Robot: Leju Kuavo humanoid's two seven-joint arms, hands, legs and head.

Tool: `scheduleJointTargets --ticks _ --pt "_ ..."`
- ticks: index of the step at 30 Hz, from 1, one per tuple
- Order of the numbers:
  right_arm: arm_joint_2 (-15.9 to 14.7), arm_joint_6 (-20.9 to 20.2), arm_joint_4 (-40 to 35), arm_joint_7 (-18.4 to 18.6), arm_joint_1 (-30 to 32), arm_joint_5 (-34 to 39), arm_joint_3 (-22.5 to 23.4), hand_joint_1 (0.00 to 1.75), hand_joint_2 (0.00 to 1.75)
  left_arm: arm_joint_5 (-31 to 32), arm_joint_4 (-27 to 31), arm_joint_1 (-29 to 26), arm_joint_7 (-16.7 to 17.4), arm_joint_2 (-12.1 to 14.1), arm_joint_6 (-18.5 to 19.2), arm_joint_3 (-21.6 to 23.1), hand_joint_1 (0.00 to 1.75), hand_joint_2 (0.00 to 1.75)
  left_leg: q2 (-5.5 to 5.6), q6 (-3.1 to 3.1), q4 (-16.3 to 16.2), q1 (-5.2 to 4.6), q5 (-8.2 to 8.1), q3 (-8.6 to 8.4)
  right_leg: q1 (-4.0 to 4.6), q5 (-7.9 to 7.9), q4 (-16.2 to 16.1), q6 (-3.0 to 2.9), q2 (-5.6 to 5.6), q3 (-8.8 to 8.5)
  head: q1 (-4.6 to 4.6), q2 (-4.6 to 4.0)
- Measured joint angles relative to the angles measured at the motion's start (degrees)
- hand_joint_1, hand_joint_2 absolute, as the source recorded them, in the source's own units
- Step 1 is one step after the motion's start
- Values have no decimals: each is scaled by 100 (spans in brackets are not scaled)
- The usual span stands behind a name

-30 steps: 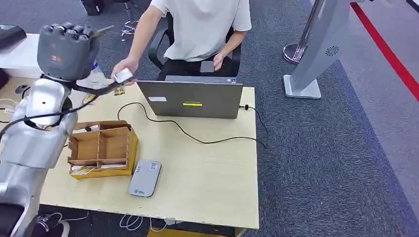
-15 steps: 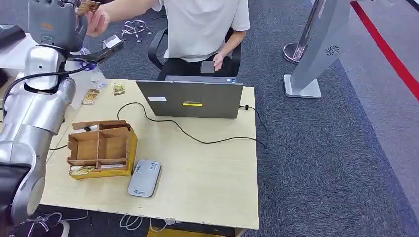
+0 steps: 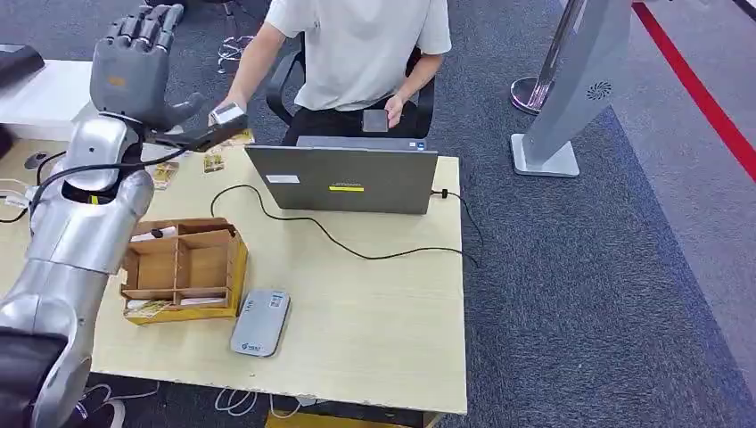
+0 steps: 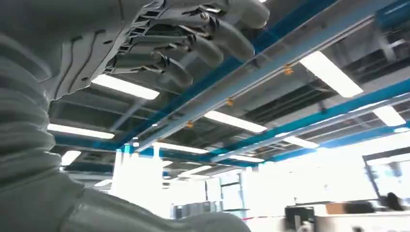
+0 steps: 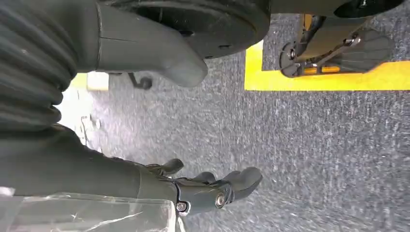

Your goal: Pass the card to the sensor for recognition and then transmit it.

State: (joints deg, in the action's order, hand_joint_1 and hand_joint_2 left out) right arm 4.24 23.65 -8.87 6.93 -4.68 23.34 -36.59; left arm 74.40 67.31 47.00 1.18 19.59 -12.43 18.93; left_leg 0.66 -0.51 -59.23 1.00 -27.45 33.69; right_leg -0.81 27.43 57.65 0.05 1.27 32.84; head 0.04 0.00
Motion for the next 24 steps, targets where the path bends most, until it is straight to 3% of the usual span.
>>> scheduleJointTargets --ticks 5,11,14,18,24 --pt "0 96 0 -66 36 222 138 0 175 -66 1833 -1204 73 400 288 190 0 175 -6 0 3 0 -6 3 0 4 -1 -2 6 5 -2 0" --pt "2 190 0 -164 91 479 359 0 175 334 3724 -3249 48 1154 -253 304 0 175 -22 -13 12 1 -18 0 -1 17 -1 -11 16 10 -2 0" --pt "0 229 0 -205 106 612 465 0 175 88 4408 -4324 -65 1481 -438 288 0 175 -29 -14 17 1 -26 -7 -1 23 -1 -19 20 9 -4 0" --pt "2 278 0 -234 124 728 597 0 175 -105 4895 -5596 3 1639 -385 -38 0 175 -23 -9 17 2 -30 -6 0 35 -1 -10 13 9 -4 0" --pt "2 319 0 -216 126 779 689 0 175 -412 4986 -6633 343 1655 40 -382 0 175 -11 -8 17 3 -30 -6 0 38 -1 -11 2 2 -4 0"
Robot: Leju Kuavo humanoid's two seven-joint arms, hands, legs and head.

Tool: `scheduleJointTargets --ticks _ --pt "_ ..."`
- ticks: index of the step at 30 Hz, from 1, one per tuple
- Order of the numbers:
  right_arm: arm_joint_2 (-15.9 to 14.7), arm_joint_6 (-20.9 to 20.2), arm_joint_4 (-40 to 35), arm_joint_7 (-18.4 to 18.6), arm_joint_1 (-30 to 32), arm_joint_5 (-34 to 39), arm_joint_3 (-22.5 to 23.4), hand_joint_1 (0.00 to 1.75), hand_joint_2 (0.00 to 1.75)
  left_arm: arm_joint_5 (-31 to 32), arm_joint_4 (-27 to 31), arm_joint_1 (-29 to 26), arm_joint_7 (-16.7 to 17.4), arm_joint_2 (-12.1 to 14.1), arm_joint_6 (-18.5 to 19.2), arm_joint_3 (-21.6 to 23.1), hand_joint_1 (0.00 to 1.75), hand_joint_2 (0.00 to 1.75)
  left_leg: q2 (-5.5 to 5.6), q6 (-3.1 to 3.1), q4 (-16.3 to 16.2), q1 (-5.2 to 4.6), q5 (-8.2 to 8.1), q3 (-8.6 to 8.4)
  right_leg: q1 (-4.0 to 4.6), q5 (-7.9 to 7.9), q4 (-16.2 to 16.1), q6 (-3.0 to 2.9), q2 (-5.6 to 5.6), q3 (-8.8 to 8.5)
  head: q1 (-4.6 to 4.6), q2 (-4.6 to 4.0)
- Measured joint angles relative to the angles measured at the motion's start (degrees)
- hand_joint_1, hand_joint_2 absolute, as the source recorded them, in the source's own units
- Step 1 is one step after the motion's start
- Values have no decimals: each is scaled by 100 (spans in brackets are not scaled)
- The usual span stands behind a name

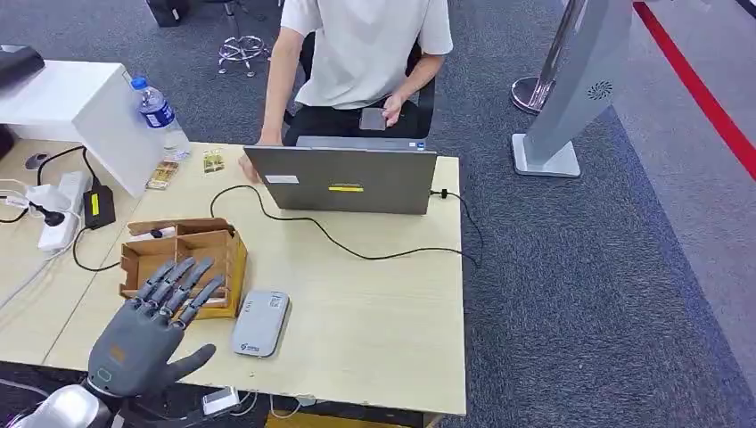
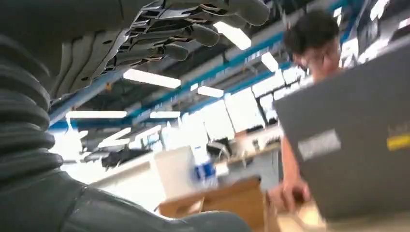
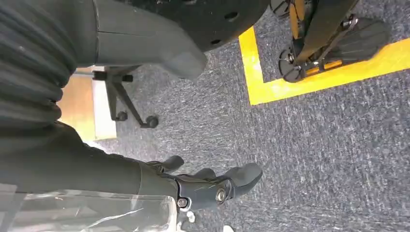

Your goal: Pass the card to the sensor for recognition and then transmit it.

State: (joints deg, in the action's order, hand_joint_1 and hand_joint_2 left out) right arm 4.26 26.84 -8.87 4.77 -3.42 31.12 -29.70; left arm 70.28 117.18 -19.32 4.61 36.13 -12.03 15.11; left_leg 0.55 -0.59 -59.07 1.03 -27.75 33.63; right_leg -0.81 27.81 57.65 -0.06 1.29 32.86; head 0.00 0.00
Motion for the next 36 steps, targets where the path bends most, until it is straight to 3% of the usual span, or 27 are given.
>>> scheduleJointTargets --ticks 4,8,14,20,23,28,36 --pt "0 4 0 2 -2 -42 0 0 175 -425 -247 -243 147 -136 33 -221 0 175 12 0 0 -1 0 -2 0 0 0 0 -11 -8 2 0" --pt "0 2 0 15 -3 -116 -7 0 175 -602 -764 -273 223 -433 103 -595 0 175 13 0 0 -1 1 -4 0 0 0 0 -12 -11 2 0" --pt "0 0 0 61 -10 -236 -57 0 175 -430 -1634 -125 -15 -1011 49 -1313 0 175 13 0 0 0 1 -5 0 -1 0 0 -13 -13 2 0" --pt "0 -4 0 101 -19 -289 -131 0 175 -77 -2013 -29 -271 -1406 -190 -1767 0 175 14 1 -1 -2 0 -5 0 0 0 0 -15 -13 0 0" --pt "0 -28 0 116 -18 -310 -184 0 175 102 -2109 -12 -461 -1552 -433 -1898 0 175 14 1 -1 -1 0 -5 0 0 0 0 -15 -13 0 0" --pt "0 -44 0 160 -23 -383 -249 0 175 441 -2302 36 -824 -1740 -1169 -2140 0 175 15 1 -1 0 0 -6 0 0 0 0 -18 -13 2 0" --pt "0 -63 0 168 -30 -402 -341 0 175 629 -2610 164 -957 -1819 -1490 -2271 0 175 15 0 0 0 0 -6 0 0 0 0 -21 -14 2 0"
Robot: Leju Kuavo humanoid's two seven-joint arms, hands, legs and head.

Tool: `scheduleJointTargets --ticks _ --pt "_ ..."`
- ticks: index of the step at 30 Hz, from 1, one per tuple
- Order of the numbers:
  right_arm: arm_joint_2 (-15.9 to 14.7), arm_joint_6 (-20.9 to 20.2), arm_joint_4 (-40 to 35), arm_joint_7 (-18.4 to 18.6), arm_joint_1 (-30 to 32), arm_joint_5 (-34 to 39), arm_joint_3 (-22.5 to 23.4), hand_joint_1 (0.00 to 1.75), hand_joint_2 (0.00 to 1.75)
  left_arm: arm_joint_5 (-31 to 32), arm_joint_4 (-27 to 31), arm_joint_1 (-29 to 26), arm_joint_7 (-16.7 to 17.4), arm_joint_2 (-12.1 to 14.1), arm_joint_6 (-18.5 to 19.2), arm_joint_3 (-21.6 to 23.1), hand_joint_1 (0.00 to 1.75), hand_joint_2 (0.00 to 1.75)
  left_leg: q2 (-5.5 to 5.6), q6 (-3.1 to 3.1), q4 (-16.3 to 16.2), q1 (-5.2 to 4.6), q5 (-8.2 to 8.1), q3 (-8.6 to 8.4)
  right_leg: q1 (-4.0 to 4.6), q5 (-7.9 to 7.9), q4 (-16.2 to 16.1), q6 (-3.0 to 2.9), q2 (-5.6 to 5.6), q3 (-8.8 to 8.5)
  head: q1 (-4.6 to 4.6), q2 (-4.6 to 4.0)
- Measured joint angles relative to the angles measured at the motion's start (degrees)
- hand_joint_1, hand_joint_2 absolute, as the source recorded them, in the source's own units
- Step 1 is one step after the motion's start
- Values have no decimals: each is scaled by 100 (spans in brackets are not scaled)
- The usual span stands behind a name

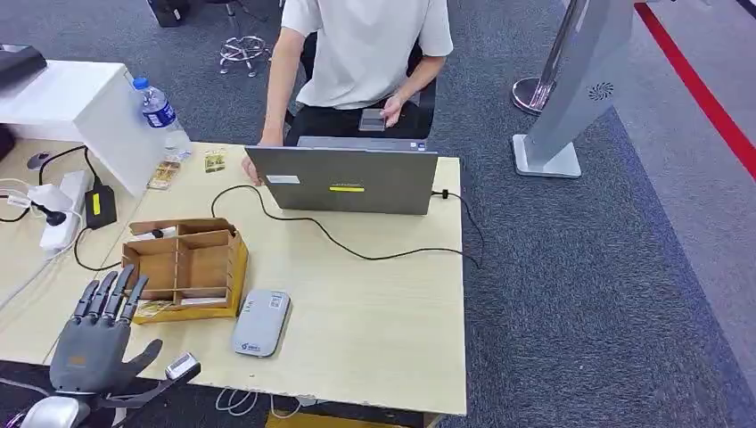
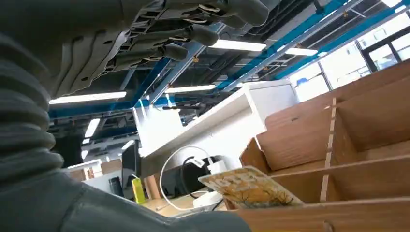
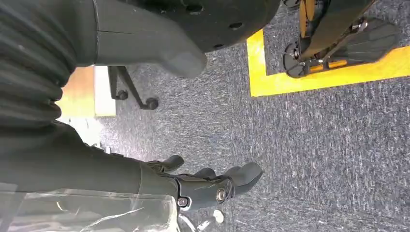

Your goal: Pass the card to the sensor for recognition and then transmit it.

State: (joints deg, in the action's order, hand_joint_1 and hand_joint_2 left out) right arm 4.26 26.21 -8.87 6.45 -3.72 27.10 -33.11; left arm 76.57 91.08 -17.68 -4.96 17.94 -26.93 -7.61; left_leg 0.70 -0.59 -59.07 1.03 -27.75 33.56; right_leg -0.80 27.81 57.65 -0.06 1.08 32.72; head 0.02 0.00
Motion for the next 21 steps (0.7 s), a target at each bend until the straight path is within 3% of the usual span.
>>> scheduleJointTargets --ticks 21 --pt "-2 -63 0 50 -18 -77 -138 0 175 223 -913 446 -240 68 -483 -404 0 175 2 0 0 1 0 0 2 0 0 0 -2 -1 0 0"
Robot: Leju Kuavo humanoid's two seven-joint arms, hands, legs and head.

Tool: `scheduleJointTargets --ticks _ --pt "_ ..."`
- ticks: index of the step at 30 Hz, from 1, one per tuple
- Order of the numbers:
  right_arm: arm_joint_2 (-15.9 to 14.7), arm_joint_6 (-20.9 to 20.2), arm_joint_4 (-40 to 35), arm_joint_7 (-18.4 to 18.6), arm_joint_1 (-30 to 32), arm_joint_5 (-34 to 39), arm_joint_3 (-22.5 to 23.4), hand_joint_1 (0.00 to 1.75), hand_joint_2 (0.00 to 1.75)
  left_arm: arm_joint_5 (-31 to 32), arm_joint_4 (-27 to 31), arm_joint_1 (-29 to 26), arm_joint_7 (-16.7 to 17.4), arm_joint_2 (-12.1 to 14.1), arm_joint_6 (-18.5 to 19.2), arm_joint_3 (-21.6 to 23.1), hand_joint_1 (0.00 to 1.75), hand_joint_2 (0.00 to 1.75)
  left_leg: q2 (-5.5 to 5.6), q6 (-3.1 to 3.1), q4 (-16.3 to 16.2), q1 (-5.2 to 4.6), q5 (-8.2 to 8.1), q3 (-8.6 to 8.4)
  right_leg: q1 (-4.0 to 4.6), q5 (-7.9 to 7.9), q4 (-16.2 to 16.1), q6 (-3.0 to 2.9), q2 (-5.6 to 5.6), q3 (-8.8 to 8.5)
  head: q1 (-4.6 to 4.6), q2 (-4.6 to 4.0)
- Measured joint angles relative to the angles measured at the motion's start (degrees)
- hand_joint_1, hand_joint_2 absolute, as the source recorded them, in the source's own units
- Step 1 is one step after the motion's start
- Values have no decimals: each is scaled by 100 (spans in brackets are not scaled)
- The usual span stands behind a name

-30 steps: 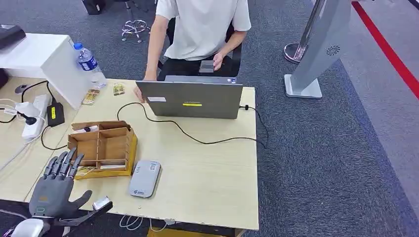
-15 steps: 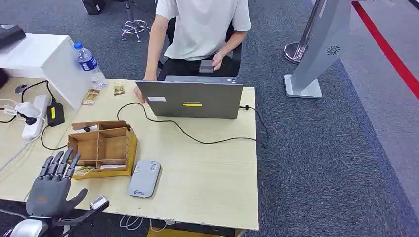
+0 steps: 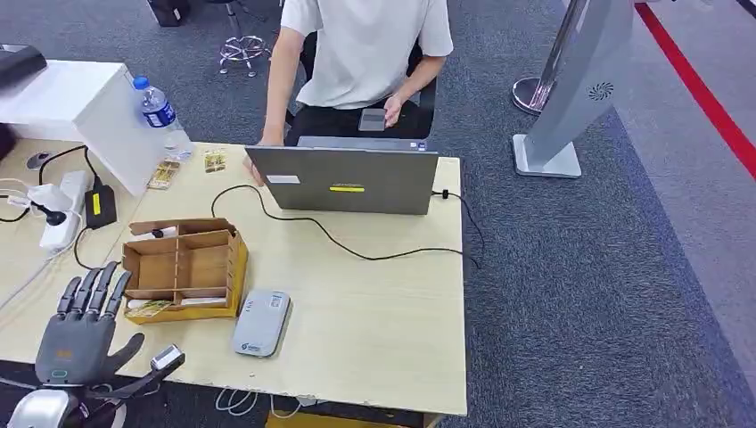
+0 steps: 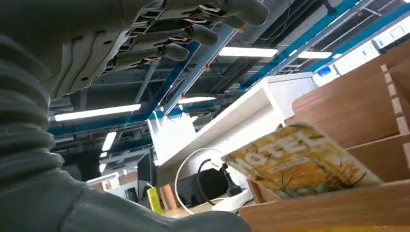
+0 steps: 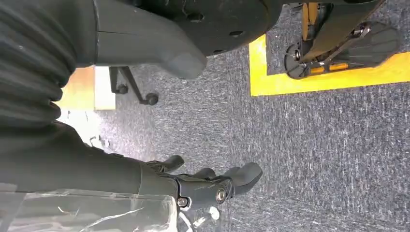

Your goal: Pass the card to the sensor for recognition and then transmit it.

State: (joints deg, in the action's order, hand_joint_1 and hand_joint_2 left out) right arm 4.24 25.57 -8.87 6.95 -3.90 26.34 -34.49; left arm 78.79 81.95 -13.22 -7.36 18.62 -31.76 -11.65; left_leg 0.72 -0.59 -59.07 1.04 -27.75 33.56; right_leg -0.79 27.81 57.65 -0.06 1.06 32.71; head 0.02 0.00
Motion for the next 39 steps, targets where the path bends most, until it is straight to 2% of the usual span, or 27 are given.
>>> scheduleJointTargets --ticks 10,21,31,39 --pt "0 -20 0 41 -7 -44 -76 0 175 186 -689 420 -28 55 -96 -9 0 175 2 0 0 0 0 0 0 0 0 0 -1 -1 -4 0" --pt "0 -37 0 63 -14 -68 -138 0 175 265 -1124 706 -53 55 -133 4 0 175 1 0 0 0 0 -1 0 0 0 0 0 1 -2 0" --pt "0 -52 0 59 -12 -39 -138 0 175 306 -1192 820 -53 50 -232 151 0 175 1 0 -1 0 0 -2 0 0 0 0 2 1 0 0" --pt "0 -50 0 41 -13 -22 -138 0 175 308 -896 655 -61 98 -407 328 0 175 0 0 -1 0 0 -2 0 0 0 0 2 1 -2 0"
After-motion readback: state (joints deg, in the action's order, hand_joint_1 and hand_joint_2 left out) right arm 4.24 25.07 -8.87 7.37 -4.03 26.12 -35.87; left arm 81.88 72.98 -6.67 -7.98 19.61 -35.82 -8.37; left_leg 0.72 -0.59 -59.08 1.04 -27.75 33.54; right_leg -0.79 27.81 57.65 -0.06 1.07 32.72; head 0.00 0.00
